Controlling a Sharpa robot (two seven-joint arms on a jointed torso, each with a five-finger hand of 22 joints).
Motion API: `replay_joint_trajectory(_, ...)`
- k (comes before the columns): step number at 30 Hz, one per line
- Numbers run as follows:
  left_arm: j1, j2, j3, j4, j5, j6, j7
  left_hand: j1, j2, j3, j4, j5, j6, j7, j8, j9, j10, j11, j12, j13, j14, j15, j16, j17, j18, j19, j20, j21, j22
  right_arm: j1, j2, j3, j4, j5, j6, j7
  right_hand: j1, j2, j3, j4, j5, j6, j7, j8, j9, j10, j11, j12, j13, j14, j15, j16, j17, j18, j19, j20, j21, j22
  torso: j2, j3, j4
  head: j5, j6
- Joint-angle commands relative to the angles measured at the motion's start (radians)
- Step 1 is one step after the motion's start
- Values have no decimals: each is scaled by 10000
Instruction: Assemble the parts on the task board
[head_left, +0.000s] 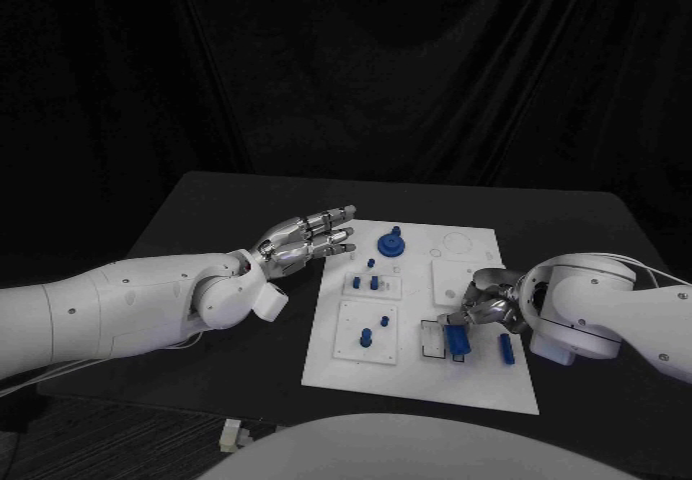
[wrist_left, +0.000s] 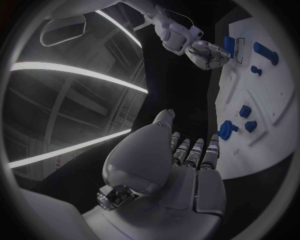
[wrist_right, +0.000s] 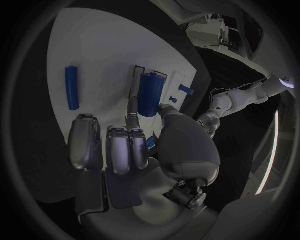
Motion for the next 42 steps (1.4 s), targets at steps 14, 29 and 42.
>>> replay_joint_trajectory(14,-15,26,10,19,20,137,98,-58,72,25,-45,52,-4,85,46,11,21,85,56,12,21,90,67,14,-120,56,-5,51,-23,-129,330,2,-120,110,-171,-129,39,148,466,-303,-236,40,-40,40,26,1044,-80,36,2633,854,-31,-63,1822,74,-31,-18,-90,1806,1,-2,-7,1,-1)
replay_joint_trajectory(29,-21,40,10,-17,20,191,67,-61,74,30,-50,54,-1,87,47,11,20,90,56,12,20,92,67,14,-124,57,-5,51,-26,-198,403,1,-123,93,25,-162,-292,223,347,-78,-1446,36,-1,10,108,1044,-55,36,2633,852,-7,-71,1796,81,-30,4,-148,1797,-3,0,1,24,-1)
replay_joint_trajectory(42,-34,48,10,-34,20,237,34,-68,81,57,-76,63,60,163,59,20,20,77,58,12,19,96,70,14,-142,62,-5,53,-32,-217,392,1,-117,6,35,-168,-910,367,-185,446,-3532,88,1,1,223,1044,-47,36,2633,847,2,-78,1764,86,-22,17,-192,1795,-1,0,-3,35,-1)
